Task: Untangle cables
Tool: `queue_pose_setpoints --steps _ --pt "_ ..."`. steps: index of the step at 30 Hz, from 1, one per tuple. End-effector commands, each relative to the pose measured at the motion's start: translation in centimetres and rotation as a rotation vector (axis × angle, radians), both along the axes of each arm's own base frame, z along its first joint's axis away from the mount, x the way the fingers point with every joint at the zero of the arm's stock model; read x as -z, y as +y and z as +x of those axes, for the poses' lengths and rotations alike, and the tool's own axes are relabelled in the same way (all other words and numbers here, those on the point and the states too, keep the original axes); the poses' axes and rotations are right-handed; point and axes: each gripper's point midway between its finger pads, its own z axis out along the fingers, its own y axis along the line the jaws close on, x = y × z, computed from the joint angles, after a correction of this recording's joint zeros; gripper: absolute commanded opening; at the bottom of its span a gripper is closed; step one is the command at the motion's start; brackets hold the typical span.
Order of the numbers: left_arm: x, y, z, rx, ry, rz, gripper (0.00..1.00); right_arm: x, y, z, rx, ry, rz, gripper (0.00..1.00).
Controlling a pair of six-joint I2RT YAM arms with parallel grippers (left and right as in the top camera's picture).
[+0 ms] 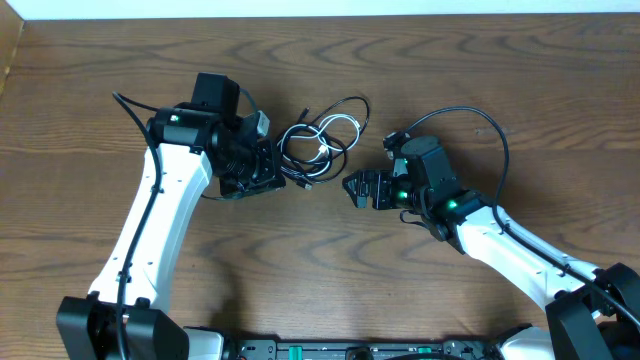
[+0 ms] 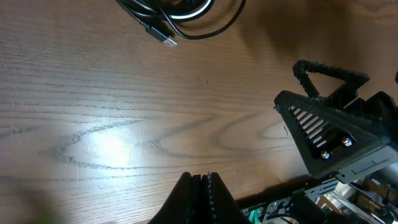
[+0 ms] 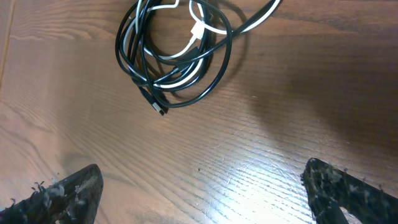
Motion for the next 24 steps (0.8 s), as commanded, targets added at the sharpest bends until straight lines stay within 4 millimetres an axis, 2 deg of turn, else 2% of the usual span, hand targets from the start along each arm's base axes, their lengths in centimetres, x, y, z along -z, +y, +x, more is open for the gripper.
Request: queue_pose_setpoints --steps 1,11,20,24 --pt "0.1 -0.2 -0.2 -0.003 0.013 -0.008 0.08 0.1 0.2 -0.2 0.0 0.011 0.009 0.99" --pt "0.6 -0.3 0.2 -0.035 0.013 -0.013 0.08 0.1 0.2 -0.2 -0.002 0.012 0.011 0.99" --pt "2.9 -0.6 0.8 -0.075 0.005 -0.023 0.09 0.1 0.2 -0.2 -0.002 0.012 0.011 0.99" --pt "4.1 -1.1 0.7 -0.056 -0.005 -0.021 0.13 0.1 0.2 -0.2 -0.002 0.012 0.011 0.99"
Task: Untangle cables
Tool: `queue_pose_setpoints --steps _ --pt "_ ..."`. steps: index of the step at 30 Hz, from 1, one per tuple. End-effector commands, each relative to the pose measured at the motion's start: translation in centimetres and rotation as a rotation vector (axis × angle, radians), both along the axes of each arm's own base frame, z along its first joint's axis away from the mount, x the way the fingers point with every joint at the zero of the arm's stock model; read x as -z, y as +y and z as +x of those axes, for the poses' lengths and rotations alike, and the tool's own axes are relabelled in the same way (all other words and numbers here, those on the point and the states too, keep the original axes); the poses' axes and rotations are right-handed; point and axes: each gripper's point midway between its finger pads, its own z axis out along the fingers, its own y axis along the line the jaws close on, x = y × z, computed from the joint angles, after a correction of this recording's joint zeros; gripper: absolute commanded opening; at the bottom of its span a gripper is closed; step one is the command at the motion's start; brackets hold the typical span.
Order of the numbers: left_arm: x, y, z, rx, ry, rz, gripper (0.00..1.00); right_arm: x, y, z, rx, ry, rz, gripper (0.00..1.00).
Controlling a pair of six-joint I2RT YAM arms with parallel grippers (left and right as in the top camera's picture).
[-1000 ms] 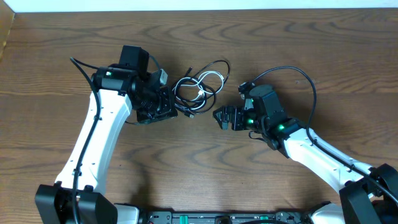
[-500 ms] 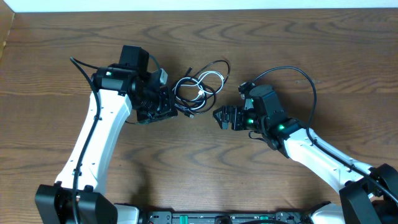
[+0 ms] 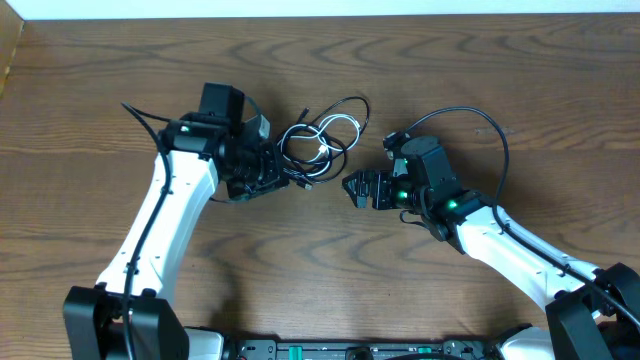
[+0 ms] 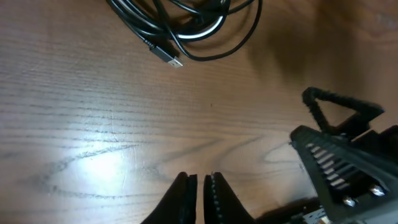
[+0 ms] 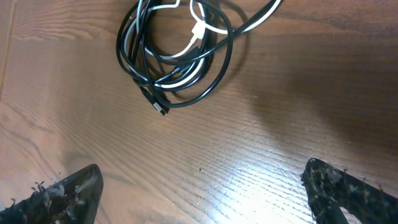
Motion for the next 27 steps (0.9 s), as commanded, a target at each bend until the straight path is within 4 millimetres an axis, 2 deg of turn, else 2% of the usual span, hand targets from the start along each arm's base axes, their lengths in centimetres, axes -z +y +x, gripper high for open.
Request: queue_pose_setpoints --steps 1,7,8,15,16,18,24,27 --pt "1.1 -0.5 -0.4 0.011 0.01 0.008 0.13 0.1 0.2 -0.2 -0.002 0.009 0.007 0.99" --pt "2.3 -0.2 0.1 0.021 -0.036 0.113 0.17 0.1 0.2 -0.2 -0.002 0.009 0.007 0.99" --pt "2.4 -0.1 0.2 0.022 -0.047 0.13 0.22 0.1 0.2 -0.2 -0.002 0.009 0.007 0.99" --pt "2.7 -1.4 1.0 0.045 -0.109 0.124 0.34 0.1 0.2 -0.2 -0.002 0.009 0.007 0.99" --pt "2.7 -1.6 1.2 0.048 -0.118 0.121 0.4 0.1 0.2 -0.2 -0.002 0.009 0.007 0.99" --pt "2.8 -2.1 1.4 0.053 -0.131 0.118 0.44 0.1 0.2 -0.2 -0.002 0.01 0.007 0.99" --pt "4.3 -1.5 2.3 -0.024 -0.125 0.213 0.45 0.1 0.2 -0.2 -0.002 0.01 0.007 0.99" --pt "5.2 -1.9 2.3 -0.025 -0.105 0.219 0.45 0.1 0.2 -0.2 -0.002 0.009 0.007 0.99"
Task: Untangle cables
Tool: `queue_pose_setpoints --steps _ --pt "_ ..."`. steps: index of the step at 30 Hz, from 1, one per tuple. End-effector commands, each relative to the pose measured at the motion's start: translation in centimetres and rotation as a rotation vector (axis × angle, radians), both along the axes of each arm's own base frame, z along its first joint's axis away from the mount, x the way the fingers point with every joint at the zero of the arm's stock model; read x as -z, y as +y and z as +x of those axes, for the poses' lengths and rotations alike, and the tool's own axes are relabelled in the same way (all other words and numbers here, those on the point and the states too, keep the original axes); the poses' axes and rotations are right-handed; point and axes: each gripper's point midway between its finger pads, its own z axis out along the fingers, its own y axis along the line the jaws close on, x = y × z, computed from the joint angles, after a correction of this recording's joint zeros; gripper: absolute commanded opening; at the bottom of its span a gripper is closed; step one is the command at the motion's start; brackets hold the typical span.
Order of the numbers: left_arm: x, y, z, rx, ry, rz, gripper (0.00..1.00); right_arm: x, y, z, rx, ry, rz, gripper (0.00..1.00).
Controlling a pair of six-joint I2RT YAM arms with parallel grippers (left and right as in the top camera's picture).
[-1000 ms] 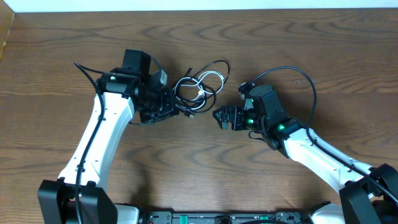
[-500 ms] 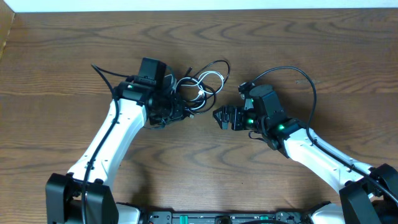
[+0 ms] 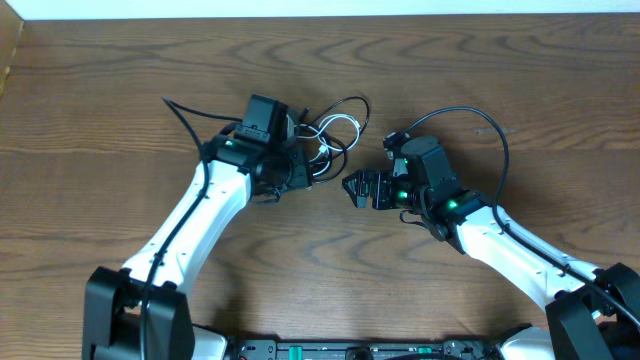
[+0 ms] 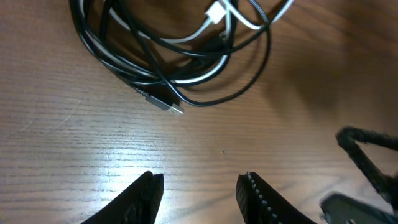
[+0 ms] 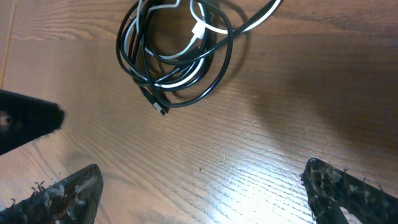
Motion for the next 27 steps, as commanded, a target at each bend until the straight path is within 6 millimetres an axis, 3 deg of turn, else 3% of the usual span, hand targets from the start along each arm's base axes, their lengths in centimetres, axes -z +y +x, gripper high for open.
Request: queue_pose_setpoints --steps 1,6,10,14,22,27 --pt "2.2 0.3 0.0 -0.038 0.043 0.057 0.45 0.1 0.2 -0.2 -0.002 0.01 0.007 0.99" --pt "4.5 -0.5 -0.8 -0.008 0.109 0.084 0.44 0.1 0.2 -0.2 -0.002 0.01 0.007 0.99" --pt "6.3 -1.0 -1.5 0.014 0.158 0.106 0.32 0.1 0.2 -0.2 -0.002 0.01 0.007 0.99" --pt "7.8 -1.5 -1.8 0.031 0.187 0.119 0.3 0.1 0.2 -0.2 -0.002 0.01 0.007 0.91" --pt "7.7 -2.1 -0.7 0.03 0.142 0.101 0.31 0.1 0.2 -0.2 -0.002 0.01 0.007 0.8" --pt "7.1 -2.9 1.4 0.025 0.052 0.068 0.41 0.1 0.2 -0.2 -0.002 0.01 0.007 0.83"
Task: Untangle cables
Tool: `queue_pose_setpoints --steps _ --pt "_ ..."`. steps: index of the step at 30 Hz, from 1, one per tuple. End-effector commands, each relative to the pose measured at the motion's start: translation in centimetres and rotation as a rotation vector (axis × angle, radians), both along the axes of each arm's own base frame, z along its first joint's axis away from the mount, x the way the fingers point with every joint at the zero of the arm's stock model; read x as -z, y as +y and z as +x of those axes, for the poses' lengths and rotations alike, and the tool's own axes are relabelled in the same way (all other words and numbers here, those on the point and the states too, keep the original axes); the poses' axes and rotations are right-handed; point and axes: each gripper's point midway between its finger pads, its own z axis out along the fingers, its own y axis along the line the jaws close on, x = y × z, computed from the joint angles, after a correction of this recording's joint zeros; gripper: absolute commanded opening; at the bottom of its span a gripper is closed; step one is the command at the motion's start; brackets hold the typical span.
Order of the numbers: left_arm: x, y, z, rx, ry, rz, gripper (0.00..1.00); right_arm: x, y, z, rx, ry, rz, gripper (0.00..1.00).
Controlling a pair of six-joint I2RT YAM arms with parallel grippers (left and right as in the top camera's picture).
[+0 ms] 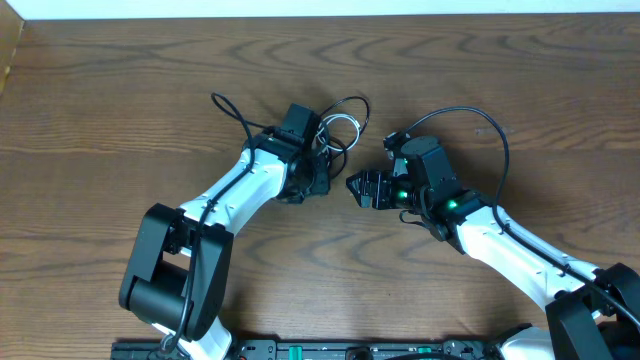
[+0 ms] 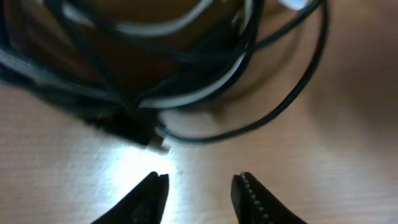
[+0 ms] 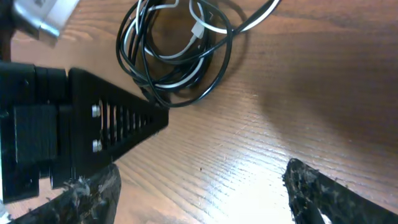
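A tangle of black and white cables (image 1: 335, 128) lies on the wooden table (image 1: 320, 260). The left wrist view shows it close up as blurred loops (image 2: 186, 81), with a black plug end (image 2: 155, 142) just ahead of the fingers. My left gripper (image 1: 312, 182) is open at the tangle's near edge, its jaws (image 2: 200, 186) empty and low over the wood. One of its fingers (image 3: 124, 115) covers the plug in the right wrist view, where the coil (image 3: 177, 50) shows. My right gripper (image 1: 358, 187) stands open to the right of the tangle, and nothing lies between its fingers (image 3: 199, 186).
The right arm's own black cable (image 1: 480, 120) arcs behind its wrist, and the left arm's cable (image 1: 225, 105) loops up behind its forearm. The table's far edge meets a white wall (image 1: 320, 8). A brown box edge (image 1: 8, 50) shows at far left.
My left gripper has moved right and down onto the tangle's near edge, still open, so the cables fill its view. It now shows in the right wrist view. The right gripper barely changed.
First my left gripper was shut, left of the tangle, with the right gripper open on the other side. Its jaws then parted slightly, then stood wide open nearer the cables. Now they are open right at the plug end. The tangle itself has not moved.
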Motion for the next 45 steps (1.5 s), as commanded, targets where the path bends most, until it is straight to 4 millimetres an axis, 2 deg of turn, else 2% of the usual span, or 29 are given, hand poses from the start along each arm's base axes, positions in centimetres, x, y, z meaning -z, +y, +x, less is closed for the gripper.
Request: queue_pose_setpoints --steps 1,4,8,17,21,26,28,30,34,35,38,45 --pt "0.3 0.2 0.9 -0.017 -0.04 0.018 0.42 0.1 0.2 -0.2 -0.008 0.003 0.002 0.84" --pt "0.4 1.2 1.8 -0.102 -0.064 0.064 0.49 0.1 0.2 -0.2 -0.009 0.004 0.002 0.85" --pt "0.6 2.3 2.2 -0.215 -0.07 0.106 0.5 0.1 0.2 -0.2 -0.008 0.003 0.002 0.87" --pt "0.8 2.2 3.2 -0.268 -0.093 0.091 0.5 0.1 0.2 -0.2 -0.008 0.003 0.002 0.88" --pt "2.1 2.1 3.4 -0.287 -0.076 0.093 0.5 0.1 0.2 -0.2 -0.008 0.003 0.002 0.88" --pt "4.7 2.4 2.6 -0.311 -0.01 0.124 0.5 0.3 0.1 -0.3 -0.008 0.011 -0.002 0.88" --pt "5.3 2.6 2.2 -0.308 0.01 0.137 0.32 0.2 0.1 -0.3 -0.008 0.011 -0.002 0.89" --pt "5.7 2.7 1.8 -0.306 0.031 0.149 0.22 0.2 0.1 -0.3 -0.008 0.01 -0.002 0.89" --pt "5.9 2.8 0.8 -0.299 0.069 0.156 0.19 0.2 0.1 -0.3 -0.008 0.01 -0.001 0.9" --pt "6.0 3.0 0.3 -0.296 0.092 0.166 0.14 0.2 0.1 -0.3 -0.008 0.01 -0.001 0.9" --pt "6.2 3.2 -0.9 -0.286 0.132 0.188 0.09 0.2 0.1 -0.3 -0.008 0.01 -0.002 0.89" --pt "6.3 3.5 -3.7 -0.259 0.231 0.234 0.09 0.3 0.1 -0.3 -0.008 0.013 -0.003 0.89"
